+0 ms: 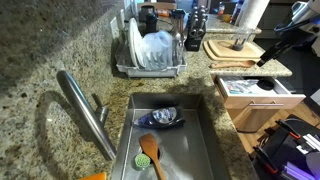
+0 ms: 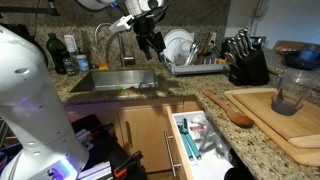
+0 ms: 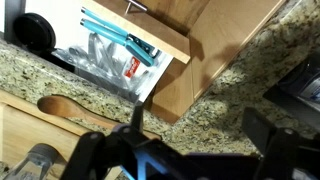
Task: Put the wooden spoon in the drawer
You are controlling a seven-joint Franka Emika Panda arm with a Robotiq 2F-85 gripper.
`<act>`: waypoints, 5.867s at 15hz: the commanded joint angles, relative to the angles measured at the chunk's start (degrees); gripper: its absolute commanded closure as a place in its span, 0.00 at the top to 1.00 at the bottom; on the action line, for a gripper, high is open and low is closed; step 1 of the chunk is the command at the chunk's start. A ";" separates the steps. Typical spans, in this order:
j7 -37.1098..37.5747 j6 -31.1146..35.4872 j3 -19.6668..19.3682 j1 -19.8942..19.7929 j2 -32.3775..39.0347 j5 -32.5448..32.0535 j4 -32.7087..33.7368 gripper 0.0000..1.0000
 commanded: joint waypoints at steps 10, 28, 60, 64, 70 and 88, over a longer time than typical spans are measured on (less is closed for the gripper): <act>4.45 2.39 -4.77 -4.65 11.92 3.02 10.29 1.00; 27.30 -2.07 -13.94 -4.74 47.58 12.50 40.21 1.00; 47.86 -6.16 -19.69 -7.75 74.79 18.60 58.39 0.45; 47.88 -3.31 -19.32 -8.08 74.43 19.95 57.99 0.18; 44.56 0.89 -21.37 -4.74 62.41 14.62 48.99 0.06; 39.85 4.77 -24.78 -9.12 49.50 1.15 27.51 0.06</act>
